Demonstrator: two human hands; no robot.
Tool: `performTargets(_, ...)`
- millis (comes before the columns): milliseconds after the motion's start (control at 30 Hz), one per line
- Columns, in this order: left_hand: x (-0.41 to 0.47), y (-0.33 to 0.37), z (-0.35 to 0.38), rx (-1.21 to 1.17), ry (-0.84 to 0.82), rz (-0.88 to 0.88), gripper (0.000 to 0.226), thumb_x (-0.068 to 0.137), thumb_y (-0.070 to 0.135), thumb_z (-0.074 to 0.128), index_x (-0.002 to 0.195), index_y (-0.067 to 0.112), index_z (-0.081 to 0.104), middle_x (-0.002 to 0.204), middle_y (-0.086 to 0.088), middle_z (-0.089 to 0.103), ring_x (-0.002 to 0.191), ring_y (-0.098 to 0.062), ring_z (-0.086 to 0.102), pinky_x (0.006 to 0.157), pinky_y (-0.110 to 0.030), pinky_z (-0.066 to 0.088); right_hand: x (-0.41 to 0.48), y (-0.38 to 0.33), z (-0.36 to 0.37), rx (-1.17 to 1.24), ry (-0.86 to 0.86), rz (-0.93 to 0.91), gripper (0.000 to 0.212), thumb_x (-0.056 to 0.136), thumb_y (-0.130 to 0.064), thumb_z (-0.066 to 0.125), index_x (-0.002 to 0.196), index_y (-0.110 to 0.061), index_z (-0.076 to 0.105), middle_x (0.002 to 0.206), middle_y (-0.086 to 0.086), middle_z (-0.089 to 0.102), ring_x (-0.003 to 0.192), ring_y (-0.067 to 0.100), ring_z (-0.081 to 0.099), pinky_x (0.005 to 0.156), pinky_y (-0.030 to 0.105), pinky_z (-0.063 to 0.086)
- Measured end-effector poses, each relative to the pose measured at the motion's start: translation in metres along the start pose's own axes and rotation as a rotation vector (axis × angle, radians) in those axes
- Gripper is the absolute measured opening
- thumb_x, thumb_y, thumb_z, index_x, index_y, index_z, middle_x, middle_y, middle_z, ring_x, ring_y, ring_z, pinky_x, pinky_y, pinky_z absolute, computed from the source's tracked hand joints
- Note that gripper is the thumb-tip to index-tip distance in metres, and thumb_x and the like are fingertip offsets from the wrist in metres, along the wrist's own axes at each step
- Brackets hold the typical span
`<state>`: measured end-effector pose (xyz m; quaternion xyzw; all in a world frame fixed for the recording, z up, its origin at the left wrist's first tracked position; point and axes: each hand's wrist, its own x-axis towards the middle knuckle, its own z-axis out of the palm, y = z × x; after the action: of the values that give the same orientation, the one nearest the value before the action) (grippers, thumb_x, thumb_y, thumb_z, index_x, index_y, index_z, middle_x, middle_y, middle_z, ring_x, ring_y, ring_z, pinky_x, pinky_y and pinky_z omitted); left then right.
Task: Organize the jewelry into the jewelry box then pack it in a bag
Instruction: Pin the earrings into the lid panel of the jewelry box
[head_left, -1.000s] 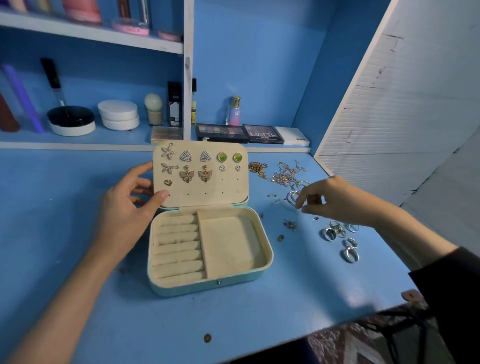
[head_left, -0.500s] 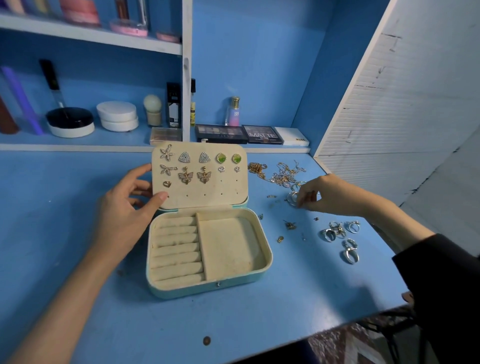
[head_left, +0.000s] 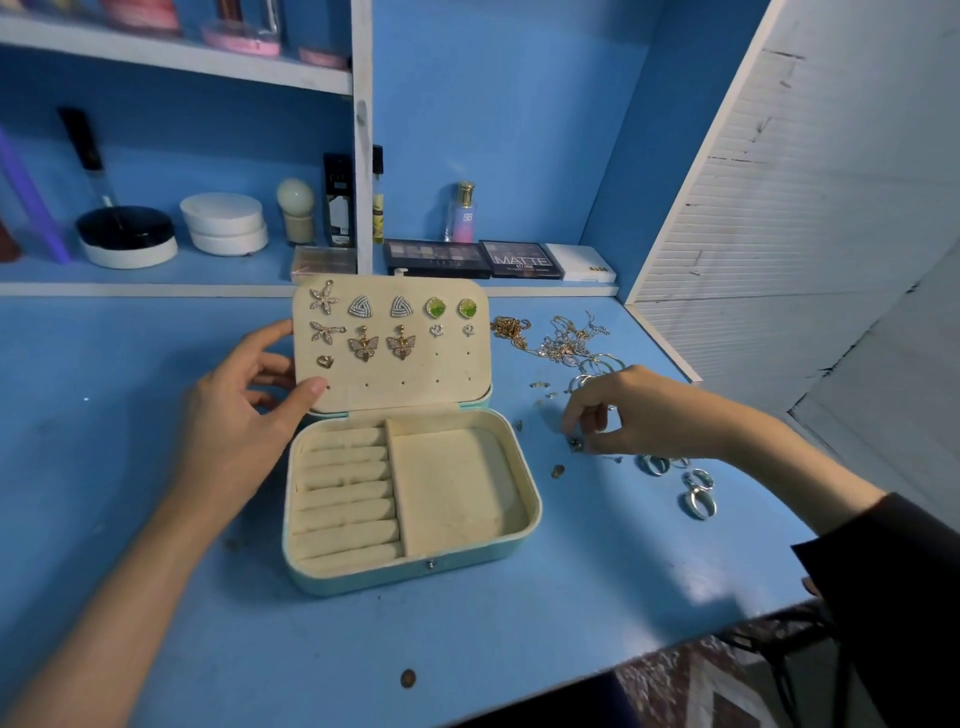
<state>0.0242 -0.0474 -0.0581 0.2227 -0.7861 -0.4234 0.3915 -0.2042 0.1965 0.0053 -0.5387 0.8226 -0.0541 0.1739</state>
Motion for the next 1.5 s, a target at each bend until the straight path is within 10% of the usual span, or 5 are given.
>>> performTargets(800, -0.001, 0.003, 0.0, 0.002, 0.004, 0.008, 0.072, 0.081, 0.01, 0.072, 0.094, 0.075, 0.045, 0.092, 0.013, 0.064, 0.075, 0.002, 0.06, 0.07, -0.016, 0.05, 0.005, 0.009, 0.004, 0.081, 0.194, 0.093, 0.019, 0.082, -0.006, 0.065, 0.091, -0.021, 0.073, 0.079, -0.003, 0.067, 0.072, 0.005, 0.056, 0.064, 0.004, 0.038)
performTargets(1500, -0.002, 0.0, 0.001, 0.021, 0.034, 0.006, 0.068, 0.08, 0.011, 0.073, 0.098, 0.072, 0.047, 0.089, 0.012, 0.064, 0.073, 0.005, 0.06, 0.069, -0.013, 0.049, 0.017, -0.014, 0.01, 0.001, 0.206, -0.079, 0.024, 0.083, -0.011, 0.065, 0.102, -0.025, 0.07, 0.084, -0.001, 0.065, 0.076, 0.013, 0.058, 0.072, 0.019, 0.044)
